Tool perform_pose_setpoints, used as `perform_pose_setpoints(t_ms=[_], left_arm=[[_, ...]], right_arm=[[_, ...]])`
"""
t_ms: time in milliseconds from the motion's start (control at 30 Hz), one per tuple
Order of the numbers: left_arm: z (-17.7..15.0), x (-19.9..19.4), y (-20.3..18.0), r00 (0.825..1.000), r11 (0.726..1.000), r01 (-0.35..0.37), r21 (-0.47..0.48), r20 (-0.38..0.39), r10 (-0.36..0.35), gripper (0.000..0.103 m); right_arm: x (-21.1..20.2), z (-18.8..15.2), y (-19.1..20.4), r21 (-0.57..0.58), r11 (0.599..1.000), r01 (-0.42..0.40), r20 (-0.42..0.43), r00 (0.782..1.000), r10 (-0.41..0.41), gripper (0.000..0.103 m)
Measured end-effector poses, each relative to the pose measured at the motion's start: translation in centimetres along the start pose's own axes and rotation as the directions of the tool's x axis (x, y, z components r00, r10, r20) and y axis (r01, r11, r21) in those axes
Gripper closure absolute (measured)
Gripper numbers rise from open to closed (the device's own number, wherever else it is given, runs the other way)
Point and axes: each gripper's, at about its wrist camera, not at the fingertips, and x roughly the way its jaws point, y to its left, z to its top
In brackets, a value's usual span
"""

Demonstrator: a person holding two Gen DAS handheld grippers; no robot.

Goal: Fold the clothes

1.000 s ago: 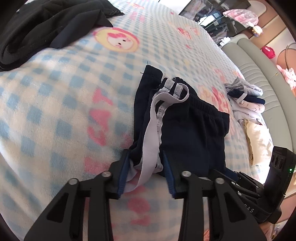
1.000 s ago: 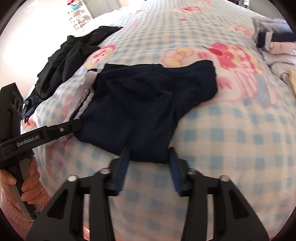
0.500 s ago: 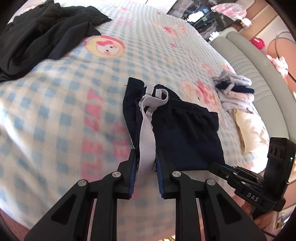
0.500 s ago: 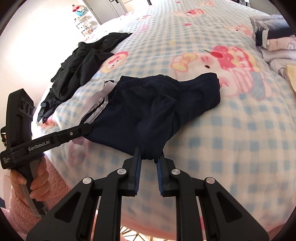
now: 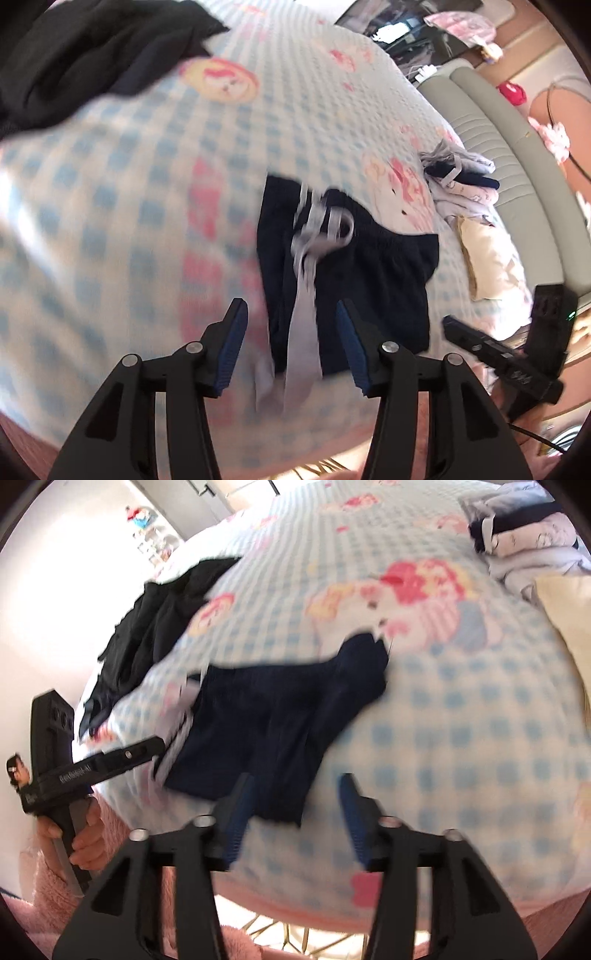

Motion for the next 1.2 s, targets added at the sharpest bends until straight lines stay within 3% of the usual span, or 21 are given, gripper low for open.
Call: perform_pose_setpoints(t_ms=[100, 267, 333, 500, 633, 733, 833, 900, 967, 1100, 1200], left_arm=[[1.0, 2.3, -1.2, 0.997, 0.996, -0.067, 0.064, -0.034, 0.070, 0.053], [2.3, 3.2, -1.2, 0.993, 0.990, -0.117, 0.073, -0.007, 0.118, 0.053], [2.5, 2.8, -0.4, 0.996, 0.995, -0.088, 0.041, -0.009, 0.089, 0.053], [2.5, 1.3, -0.3, 0.997, 0.997, 0.066, 0.030, 0.036, -0.067, 0.053], [2.9, 2.5, -0.9, 1.000, 0.998, -0.019, 0.061, 0.025, 0.017, 0.053], [3.1, 3.3, -0.7, 0.999, 0.998, -0.037, 0.052, 0.010, 0.037, 0.053], [3.1, 3.3, -0.8, 0.998, 0.995, -0.066, 0.068, 0.006, 0.066, 0.053], [2.7, 2.8, -0.7, 0.997, 0.995, -0.073, 0.073, 0.017, 0.072, 0.053], [2.5, 2.5, 0.3, 1.000, 0.999, -0.015, 0.037, -0.001, 0.015, 0.052], [2.2, 2.9, 1.2, 0.997, 0.998, 0.063, -0.024, -0.032, -0.064, 0.043], [2.2, 3.6, 0.1, 0.999, 1.000, 0.028, 0.011, -0.033, -0.027, 0.043]], right_arm=[[2.0, 1.5, -0.2, -0.007, 1.000, 0.027, -0.025, 0.999, -0.027, 0.050], [4.3, 2.8, -0.1, -0.033, 0.994, 0.101, -0.027, 0.994, -0.102, 0.052], [4.1, 3.0, -0.4, -0.024, 0.992, 0.124, -0.013, 0.992, -0.124, 0.052], [2.2, 3.5, -0.2, -0.022, 0.999, 0.049, 0.038, 0.998, -0.049, 0.052], [3.1, 4.2, 0.4, -0.023, 0.999, 0.029, 0.042, 0.999, -0.028, 0.052], [5.9, 4.7, 0.5, -0.064, 0.990, 0.124, -0.016, 0.992, -0.125, 0.053], [6.1, 4.5, 0.9, -0.110, 0.980, 0.163, -0.008, 0.986, -0.165, 0.054], [5.4, 4.4, 0.7, -0.089, 0.983, 0.158, 0.008, 0.987, -0.158, 0.054], [4.5, 4.3, 0.2, -0.047, 0.991, 0.126, 0.018, 0.992, -0.125, 0.053], [4.5, 3.9, -1.1, 0.039, 0.999, -0.030, -0.028, 0.999, 0.031, 0.049], [5.7, 3.5, -1.1, 0.034, 0.999, 0.015, -0.072, 0.997, -0.012, 0.049]])
